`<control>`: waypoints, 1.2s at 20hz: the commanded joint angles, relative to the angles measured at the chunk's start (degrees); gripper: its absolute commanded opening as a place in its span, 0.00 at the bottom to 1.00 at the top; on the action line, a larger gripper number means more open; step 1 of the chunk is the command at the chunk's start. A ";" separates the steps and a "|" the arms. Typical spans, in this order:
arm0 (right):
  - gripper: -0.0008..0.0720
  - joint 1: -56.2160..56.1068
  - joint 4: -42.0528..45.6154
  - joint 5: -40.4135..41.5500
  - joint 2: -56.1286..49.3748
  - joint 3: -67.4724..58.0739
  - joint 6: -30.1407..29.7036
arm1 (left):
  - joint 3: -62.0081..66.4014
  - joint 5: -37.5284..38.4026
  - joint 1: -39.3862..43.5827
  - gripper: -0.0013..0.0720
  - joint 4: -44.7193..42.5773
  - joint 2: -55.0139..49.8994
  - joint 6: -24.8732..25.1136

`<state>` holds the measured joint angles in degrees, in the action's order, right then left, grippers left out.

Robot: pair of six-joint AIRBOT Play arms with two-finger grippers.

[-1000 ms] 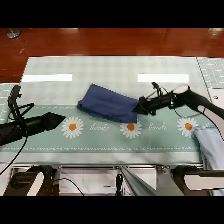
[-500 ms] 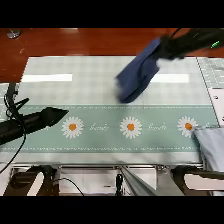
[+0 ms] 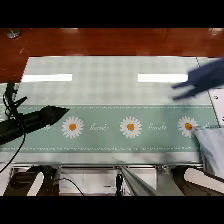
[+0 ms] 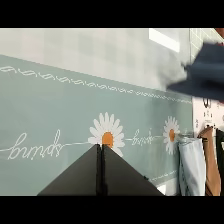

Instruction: Fold the shirts.

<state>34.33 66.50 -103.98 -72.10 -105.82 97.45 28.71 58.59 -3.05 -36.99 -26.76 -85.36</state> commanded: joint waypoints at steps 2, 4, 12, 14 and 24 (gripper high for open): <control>0.05 17.55 10.01 -2.45 16.15 20.41 0.90 | 0.04 -0.15 -0.02 0.07 0.13 0.04 0.90; 0.05 23.71 18.01 -2.43 22.77 27.65 -0.57 | 0.04 -0.17 -0.02 0.07 0.11 0.02 0.98; 0.88 29.86 32.98 -1.16 32.35 40.46 2.36 | 0.04 -1.27 -0.02 0.07 0.11 -0.96 3.96; 0.87 29.83 24.41 2.10 29.20 37.62 0.15 | 0.09 -3.98 -0.02 0.07 0.13 -2.36 4.13; 0.05 -25.51 -1.77 37.16 8.98 27.19 -12.04 | 40.94 -0.09 14.93 0.06 -19.67 -33.73 4.87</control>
<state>31.38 56.99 -76.31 -57.30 -77.84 89.73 57.25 54.13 3.05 -42.06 -50.59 -74.63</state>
